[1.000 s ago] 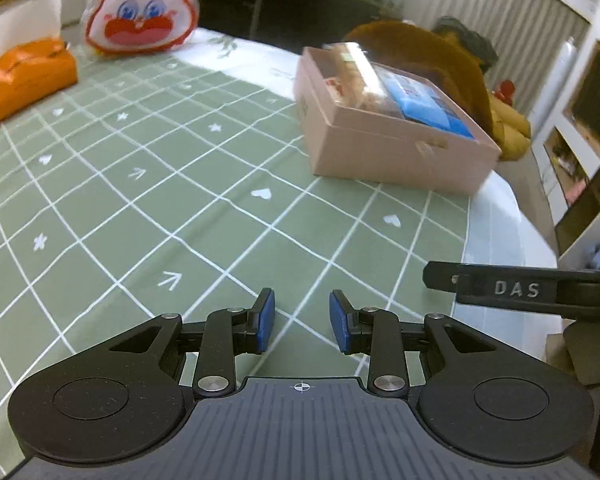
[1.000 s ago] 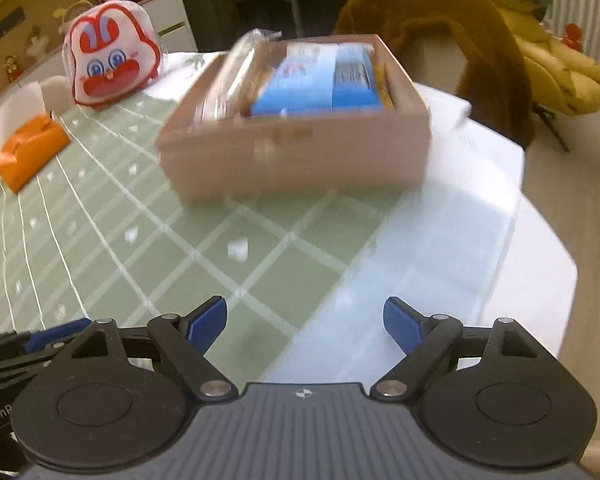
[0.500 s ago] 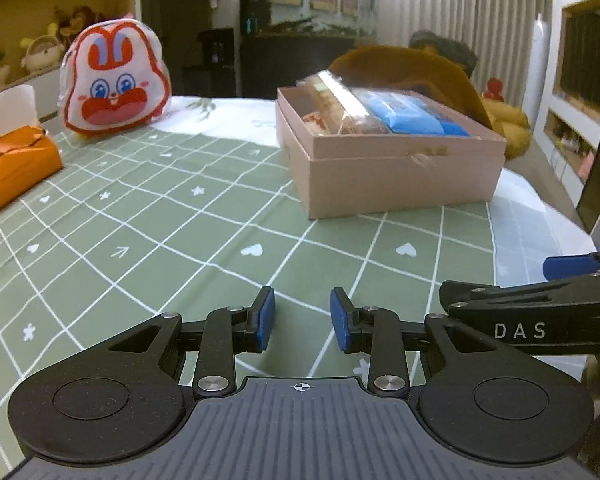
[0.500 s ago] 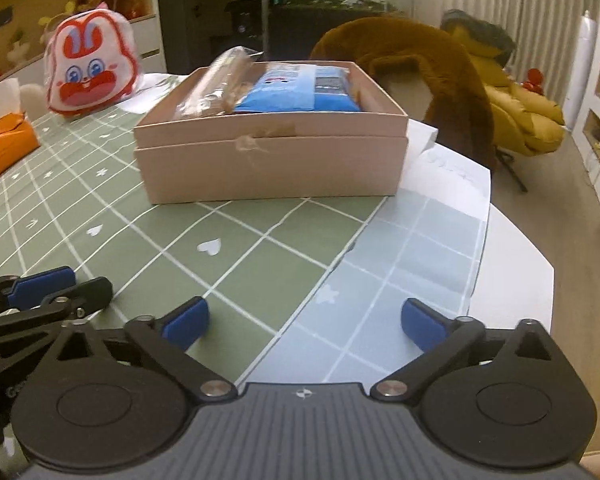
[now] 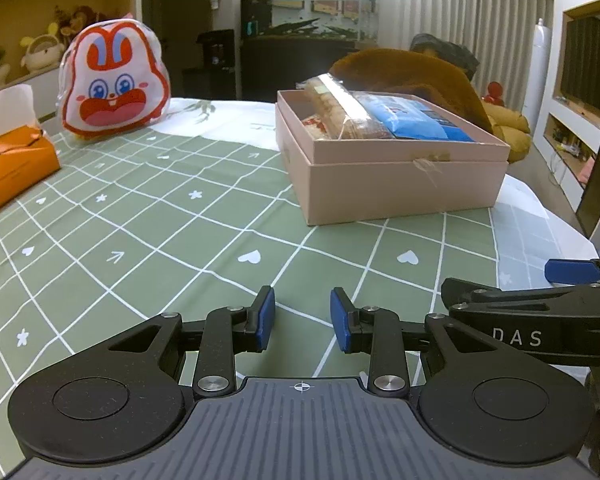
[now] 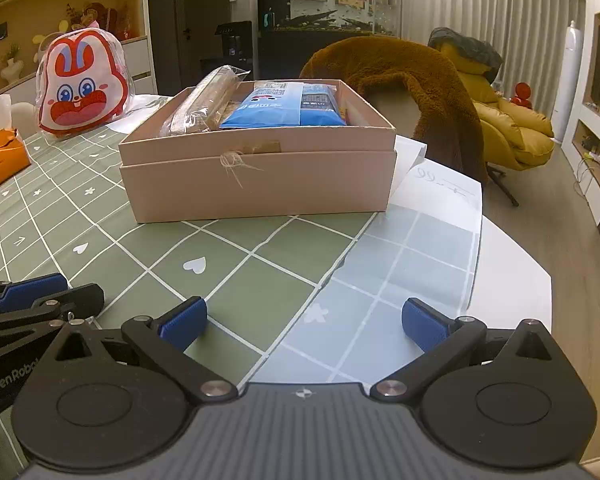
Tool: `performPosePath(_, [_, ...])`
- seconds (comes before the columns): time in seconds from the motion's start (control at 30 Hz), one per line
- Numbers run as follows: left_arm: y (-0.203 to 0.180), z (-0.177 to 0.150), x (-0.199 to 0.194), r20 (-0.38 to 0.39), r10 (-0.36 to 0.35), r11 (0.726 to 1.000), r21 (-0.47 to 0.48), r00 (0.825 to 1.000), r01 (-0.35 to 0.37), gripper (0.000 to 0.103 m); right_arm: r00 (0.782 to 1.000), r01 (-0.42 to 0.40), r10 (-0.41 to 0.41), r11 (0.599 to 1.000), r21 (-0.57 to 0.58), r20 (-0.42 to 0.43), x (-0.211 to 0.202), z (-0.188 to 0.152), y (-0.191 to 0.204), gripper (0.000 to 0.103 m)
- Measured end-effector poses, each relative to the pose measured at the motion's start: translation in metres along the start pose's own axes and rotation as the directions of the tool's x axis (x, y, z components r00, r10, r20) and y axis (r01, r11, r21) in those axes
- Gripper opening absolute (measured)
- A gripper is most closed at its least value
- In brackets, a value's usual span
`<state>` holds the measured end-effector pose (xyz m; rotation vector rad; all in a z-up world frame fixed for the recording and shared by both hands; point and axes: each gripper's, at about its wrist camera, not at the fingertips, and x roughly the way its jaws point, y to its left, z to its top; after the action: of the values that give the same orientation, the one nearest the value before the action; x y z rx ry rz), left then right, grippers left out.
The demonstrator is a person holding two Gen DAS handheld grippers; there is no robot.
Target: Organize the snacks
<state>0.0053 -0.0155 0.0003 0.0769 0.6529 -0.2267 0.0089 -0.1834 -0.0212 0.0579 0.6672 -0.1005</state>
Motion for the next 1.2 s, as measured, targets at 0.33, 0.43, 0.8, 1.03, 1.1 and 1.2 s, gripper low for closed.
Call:
performPosePath(0.33, [0.0005,0.0008,0.0007,-0.001,-0.004,1.000,-0.005,1.000,0.004,0.035,1.000,0.000,0.000,1.000,0.000,0.000,-0.0001,0.0004,0.0002,0.103])
performPosePath(0.43, [0.0004,0.0007,0.0009,-0.001,-0.006,1.000,-0.007,1.000,0.006,0.035,1.000,-0.001,0.001,1.000,0.000,0.000,-0.0001,0.0004,0.0002,0.103])
performPosePath(0.8, [0.0004,0.0009,0.0011,-0.001,-0.006,1.000,-0.006,1.000,0.006,0.035,1.000,0.000,0.000,1.000,0.000,0.000,-0.0001,0.0003,0.0002,0.103])
performPosePath(1.03, [0.0002,0.0007,0.0016,-0.002,-0.004,1.000,-0.003,1.000,0.003,0.035,1.000,0.000,0.000,1.000,0.001,0.000,0.0000,0.0001,0.0001,0.103])
performPosePath(1.1, [0.0002,0.0006,0.0012,-0.002,-0.004,1.000,-0.003,1.000,0.004,0.035,1.000,0.000,0.000,1.000,0.001,0.000,0.0000,0.0002,0.0001,0.103])
performPosePath(1.2, [0.0003,0.0008,0.0011,-0.002,-0.004,1.000,-0.004,1.000,0.004,0.035,1.000,0.000,0.000,1.000,0.001,0.000,-0.0001,0.0003,0.0003,0.103])
